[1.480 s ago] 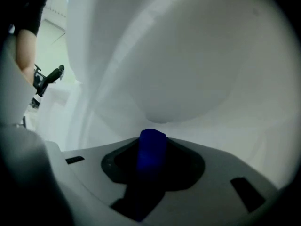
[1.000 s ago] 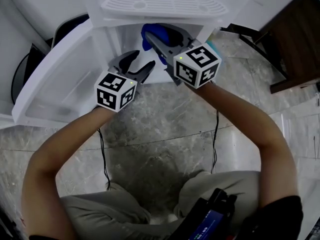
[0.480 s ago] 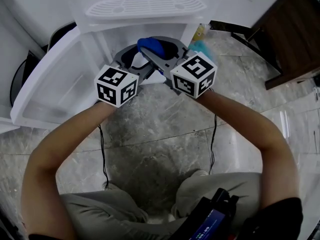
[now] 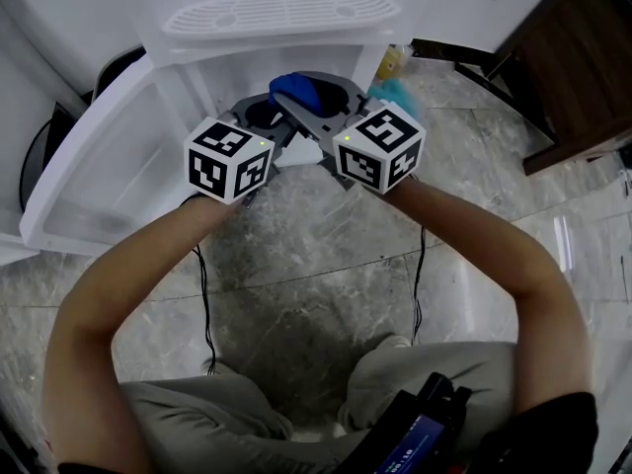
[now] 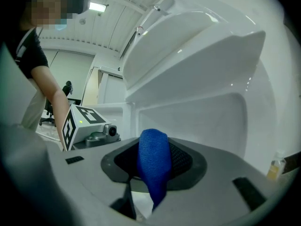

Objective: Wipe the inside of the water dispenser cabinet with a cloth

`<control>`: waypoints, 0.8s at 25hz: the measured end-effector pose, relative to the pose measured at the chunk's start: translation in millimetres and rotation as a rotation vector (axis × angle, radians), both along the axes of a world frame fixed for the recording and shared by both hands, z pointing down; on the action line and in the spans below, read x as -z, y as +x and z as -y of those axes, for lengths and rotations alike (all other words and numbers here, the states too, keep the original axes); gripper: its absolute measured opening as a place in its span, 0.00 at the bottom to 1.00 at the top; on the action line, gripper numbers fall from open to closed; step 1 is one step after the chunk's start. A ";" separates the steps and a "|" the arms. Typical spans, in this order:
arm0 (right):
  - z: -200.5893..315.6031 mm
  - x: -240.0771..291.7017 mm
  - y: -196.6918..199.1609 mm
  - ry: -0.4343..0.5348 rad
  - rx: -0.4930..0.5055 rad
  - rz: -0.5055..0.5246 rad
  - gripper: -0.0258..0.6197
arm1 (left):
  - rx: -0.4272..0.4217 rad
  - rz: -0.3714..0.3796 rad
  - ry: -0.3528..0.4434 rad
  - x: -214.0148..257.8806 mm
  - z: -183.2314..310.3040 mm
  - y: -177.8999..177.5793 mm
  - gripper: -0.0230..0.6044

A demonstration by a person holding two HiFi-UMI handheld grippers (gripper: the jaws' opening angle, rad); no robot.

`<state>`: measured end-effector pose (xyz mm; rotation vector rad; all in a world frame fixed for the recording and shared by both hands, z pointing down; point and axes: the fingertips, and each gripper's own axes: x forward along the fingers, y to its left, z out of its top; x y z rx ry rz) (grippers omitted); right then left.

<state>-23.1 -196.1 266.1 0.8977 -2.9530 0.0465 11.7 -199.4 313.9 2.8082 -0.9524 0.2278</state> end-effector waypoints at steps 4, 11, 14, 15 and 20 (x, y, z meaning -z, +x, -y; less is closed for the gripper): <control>-1.6 -3.5 0.2 -0.005 0.003 -0.007 0.23 | -0.010 0.027 0.004 -3.5 -1.9 0.0 0.18; 5.5 -2.5 8.7 -0.018 -0.008 -0.016 0.27 | -0.007 0.099 0.057 -5.5 6.1 -7.1 0.17; 5.9 -0.7 11.6 -0.030 -0.005 0.001 0.27 | -0.009 0.105 0.065 -4.4 7.8 -9.3 0.16; 5.6 -1.6 12.6 -0.038 -0.003 0.003 0.27 | -0.009 0.106 0.065 -5.3 8.0 -9.7 0.16; 1.7 -7.1 16.7 -0.067 0.017 -0.009 0.29 | -0.003 0.102 0.042 -11.9 9.1 -14.8 0.16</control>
